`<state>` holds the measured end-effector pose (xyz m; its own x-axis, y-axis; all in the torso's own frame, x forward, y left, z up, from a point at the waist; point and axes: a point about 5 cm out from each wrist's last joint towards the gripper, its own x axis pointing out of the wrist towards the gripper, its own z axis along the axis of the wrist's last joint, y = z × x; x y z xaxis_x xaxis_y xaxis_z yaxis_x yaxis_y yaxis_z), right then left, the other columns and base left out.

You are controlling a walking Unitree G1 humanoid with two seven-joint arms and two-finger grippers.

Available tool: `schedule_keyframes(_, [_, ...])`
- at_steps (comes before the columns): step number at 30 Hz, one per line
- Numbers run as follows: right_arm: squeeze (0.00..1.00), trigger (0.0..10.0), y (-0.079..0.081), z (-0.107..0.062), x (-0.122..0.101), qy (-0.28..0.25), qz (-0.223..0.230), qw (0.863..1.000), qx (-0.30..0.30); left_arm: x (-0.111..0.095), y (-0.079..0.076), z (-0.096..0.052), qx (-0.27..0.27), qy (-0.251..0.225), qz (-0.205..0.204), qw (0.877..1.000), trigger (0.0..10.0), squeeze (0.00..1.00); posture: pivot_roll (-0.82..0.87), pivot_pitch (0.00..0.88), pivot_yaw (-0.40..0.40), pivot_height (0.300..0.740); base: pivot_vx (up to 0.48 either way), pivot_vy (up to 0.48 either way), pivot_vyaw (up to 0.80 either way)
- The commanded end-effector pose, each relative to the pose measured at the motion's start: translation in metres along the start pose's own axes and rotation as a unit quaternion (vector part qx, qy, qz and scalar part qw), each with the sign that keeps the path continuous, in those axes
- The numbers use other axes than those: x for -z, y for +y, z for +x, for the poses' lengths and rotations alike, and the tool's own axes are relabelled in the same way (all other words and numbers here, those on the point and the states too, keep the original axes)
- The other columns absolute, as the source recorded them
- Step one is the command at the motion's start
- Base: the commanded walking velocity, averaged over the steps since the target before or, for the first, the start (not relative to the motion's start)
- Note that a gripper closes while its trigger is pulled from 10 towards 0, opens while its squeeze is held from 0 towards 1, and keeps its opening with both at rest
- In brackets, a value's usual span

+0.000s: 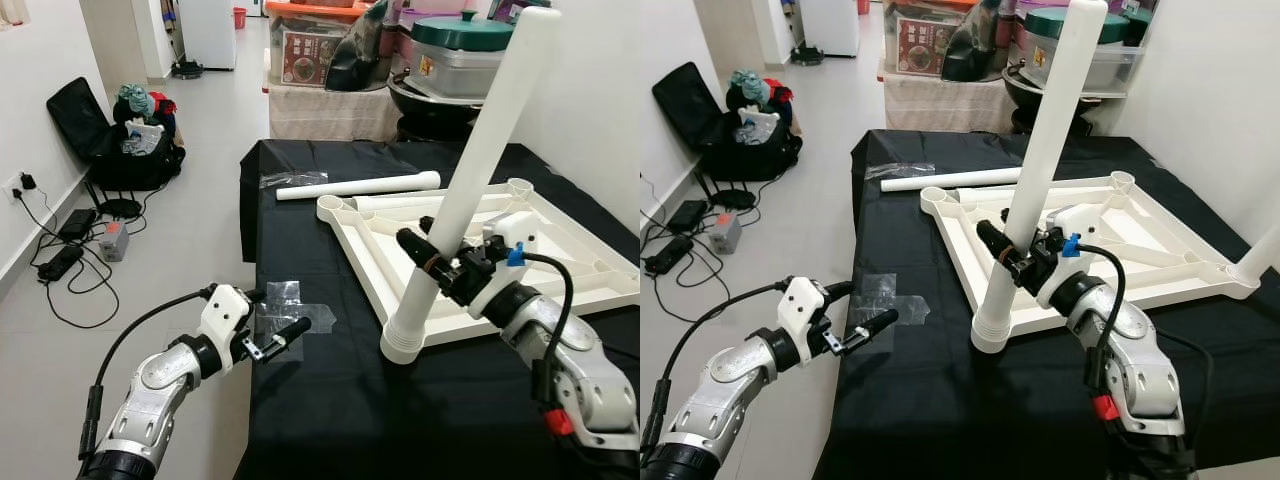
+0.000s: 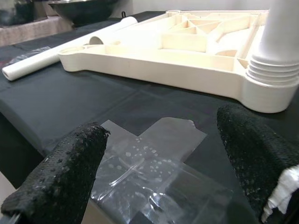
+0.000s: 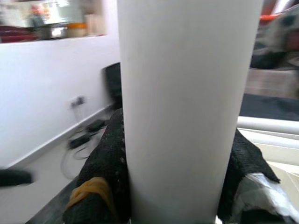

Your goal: Building children table

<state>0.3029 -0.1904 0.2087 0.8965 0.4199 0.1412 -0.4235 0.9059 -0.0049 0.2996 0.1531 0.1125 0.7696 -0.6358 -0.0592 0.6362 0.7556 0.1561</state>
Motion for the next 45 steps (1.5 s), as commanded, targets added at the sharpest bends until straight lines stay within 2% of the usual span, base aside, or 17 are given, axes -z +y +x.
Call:
schedule_keyframes(1, [0.0, 0.0, -0.021, -0.007, 0.035, 0.082, -0.001, 0.99, 0.117, 0.003, -0.002, -0.004, 0.002, 0.007, -0.005, 1.0, 10.0, 0.0, 0.04, 0.0, -0.104, 0.74, 0.0, 0.0, 0.0])
schedule_keyframes(2, [0.0, 0.0, -0.047, -0.021, 0.048, 0.096, 0.018, 0.958, 0.27, 0.003, -0.002, -0.004, 0.003, 0.007, -0.005, 1.0, 10.0, 0.0, 0.04, 0.0, -0.101, 0.74, 0.0, 0.0, 0.0])
schedule_keyframes(4, [0.0, 0.0, -0.047, -0.021, 0.048, 0.096, 0.018, 0.958, 0.27, 0.003, -0.002, -0.004, 0.003, 0.007, -0.005, 1.0, 10.0, 0.0, 0.04, 0.0, -0.101, 0.74, 0.0, 0.0, 0.0])
schedule_keyframes(6, [0.0, 0.0, -0.07, -0.053, 0.065, 0.105, 0.045, 0.883, 0.456, 0.003, -0.002, -0.002, 0.005, 0.007, -0.005, 1.0, 10.0, 0.0, 0.04, 0.0, -0.102, 0.74, 0.0, 0.0, 0.0])
schedule_keyframes(9, [0.0, 0.0, -0.069, -0.066, 0.067, 0.094, 0.048, 0.857, 0.505, 0.002, -0.001, -0.002, 0.005, 0.007, -0.004, 1.0, 10.0, 0.0, 0.04, 0.0, -0.093, 0.74, 0.0, 0.0, 0.0])
schedule_keyframes(16, [0.0, 0.0, 0.017, -0.03, 0.037, -0.007, 0.055, 0.953, 0.299, 0.002, -0.002, 0.0, 0.015, 0.01, -0.003, 1.0, 10.0, 0.0, 0.02, 0.0, -0.08, 0.74, 0.0, 0.0, 0.0])
schedule_keyframes(17, [0.0, 10.0, 0.029, -0.024, 0.033, -0.014, 0.049, 0.967, 0.251, 0.002, -0.003, 0.001, 0.016, 0.009, -0.004, 1.0, 10.0, 0.0, 0.02, 0.0, -0.082, 0.74, 0.0, 0.0, 0.0])
schedule_keyframes(22, [0.0, 10.0, 0.046, -0.014, 0.026, -0.035, 0.032, 0.984, 0.17, 0.001, -0.003, 0.002, 0.016, 0.008, -0.004, 1.0, 10.0, 0.0, 0.02, 0.0, -0.085, 0.74, 0.0, 0.0, 0.0])
schedule_keyframes(23, [1.0, 10.0, 0.044, -0.012, 0.024, -0.04, 0.033, 0.987, 0.152, 0.001, -0.002, 0.002, 0.015, 0.008, -0.004, 1.0, 10.0, 0.0, 0.03, 0.0, -0.09, 0.74, 0.0, 0.0, 0.0])
schedule_keyframes(26, [1.0, 10.0, 0.036, -0.009, 0.022, -0.038, 0.03, 0.99, 0.135, 0.001, -0.001, 0.001, 0.014, 0.008, -0.004, 1.0, 10.0, 0.0, 0.04, 0.0, -0.092, 0.74, 0.0, 0.0, 0.0])
schedule_keyframes(27, [0.0, 10.0, 0.033, -0.007, 0.018, -0.036, 0.028, 0.992, 0.115, 0.001, 0.0, 0.0, 0.012, 0.008, -0.004, 1.0, 10.0, 0.0, 0.04, 0.0, -0.092, 0.74, 0.0, 0.0, 0.0])
schedule_keyframes(34, [0.0, 10.0, 0.033, -0.011, 0.0, -0.012, 0.021, 0.99, -0.138, -0.001, 0.002, 0.0, 0.012, 0.007, -0.001, 1.0, 10.0, 0.0, 0.05, 0.0, -0.102, 0.74, 0.0, 0.0, 0.0])
schedule_keyframes(39, [0.0, 10.0, 0.029, -0.01, 0.0, -0.001, 0.006, 0.986, -0.166, -0.001, 0.002, 0.0, 0.011, 0.007, 0.0, 1.0, 10.0, 0.0, 0.05, 0.0, -0.106, 0.74, 0.0, 0.0, 0.0])
schedule_keyframes(40, [0.0, 3.7, 0.018, -0.005, 0.004, 0.002, -0.003, 0.99, -0.142, -0.001, 0.0, -0.001, 0.01, 0.007, -0.001, 1.0, 10.0, 0.0, 0.05, 0.0, -0.108, 0.74, 0.0, 0.0, 0.0])
schedule_keyframes(41, [0.0, 3.7, 0.018, -0.005, 0.004, 0.002, -0.003, 0.99, -0.142, -0.001, 0.0, -0.001, 0.01, 0.007, -0.001, 1.0, 10.0, 0.0, 0.05, 0.0, -0.108, 0.74, 0.0, 0.0, 0.0])
schedule_keyframes(42, [0.0, 0.0, 0.011, -0.002, 0.008, 0.008, -0.011, 0.994, -0.113, 0.0, 0.0, -0.001, 0.01, 0.007, -0.001, 1.0, 10.0, 0.0, 0.05, 0.0, -0.11, 0.74, 0.0, 0.0, 0.0])
schedule_keyframes(45, [0.0, 0.0, -0.005, 0.0, 0.02, 0.032, -0.027, 0.999, -0.018, 0.002, -0.002, -0.003, 0.009, 0.008, -0.003, 1.0, 10.0, 0.0, 0.05, 0.0, -0.108, 0.74, 0.0, 0.0, 0.0])
